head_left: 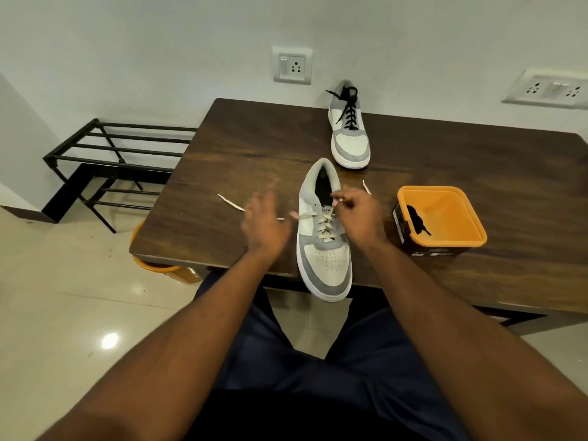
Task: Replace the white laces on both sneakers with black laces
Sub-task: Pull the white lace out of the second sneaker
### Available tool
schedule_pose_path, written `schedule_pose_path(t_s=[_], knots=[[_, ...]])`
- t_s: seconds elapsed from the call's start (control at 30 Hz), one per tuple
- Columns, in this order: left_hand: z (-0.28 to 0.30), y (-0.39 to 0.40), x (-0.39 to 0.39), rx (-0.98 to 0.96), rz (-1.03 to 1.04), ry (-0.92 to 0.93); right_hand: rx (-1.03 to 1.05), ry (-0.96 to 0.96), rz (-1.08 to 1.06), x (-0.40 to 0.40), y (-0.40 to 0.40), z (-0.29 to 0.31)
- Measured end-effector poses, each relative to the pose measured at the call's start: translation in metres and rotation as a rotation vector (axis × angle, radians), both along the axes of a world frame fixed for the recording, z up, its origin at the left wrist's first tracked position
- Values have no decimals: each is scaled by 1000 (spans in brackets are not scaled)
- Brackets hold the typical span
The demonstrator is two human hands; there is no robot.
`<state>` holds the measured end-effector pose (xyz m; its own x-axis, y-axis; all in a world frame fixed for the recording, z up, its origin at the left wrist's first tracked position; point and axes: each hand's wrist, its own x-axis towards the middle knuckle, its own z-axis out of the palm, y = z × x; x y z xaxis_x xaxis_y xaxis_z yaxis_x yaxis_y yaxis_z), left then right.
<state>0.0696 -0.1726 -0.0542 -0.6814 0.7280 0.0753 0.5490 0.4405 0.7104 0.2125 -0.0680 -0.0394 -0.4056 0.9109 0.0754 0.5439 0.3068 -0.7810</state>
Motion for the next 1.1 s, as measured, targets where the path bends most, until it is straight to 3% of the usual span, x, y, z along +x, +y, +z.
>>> schedule_pose_path(t_s=[0.07, 0.13, 0.33, 0.57, 0.67, 0.83, 0.93, 1.1], knots=[[3, 0, 12, -117, -306, 87, 102, -176, 142, -1, -3, 2], [4, 6, 18, -231, -413, 91, 139, -331, 228, -3, -2, 3], [0, 9, 22, -235, -409, 71, 84, -277, 165, -4, 0, 3], [0, 4, 25, -187, -351, -2, 105, -439, 329, 0, 12, 10], [-2, 2, 26, -176, -334, -17, 78, -350, 292, 1, 16, 6], [-4, 2, 28, -187, -321, -45, -133, 15, 130, 27, -5, -10], [-8, 2, 29, -210, -332, -25, -242, 94, 83, 47, -17, -20], [-11, 3, 28, -228, -336, -18, 36, 25, 99, 29, -12, -13]])
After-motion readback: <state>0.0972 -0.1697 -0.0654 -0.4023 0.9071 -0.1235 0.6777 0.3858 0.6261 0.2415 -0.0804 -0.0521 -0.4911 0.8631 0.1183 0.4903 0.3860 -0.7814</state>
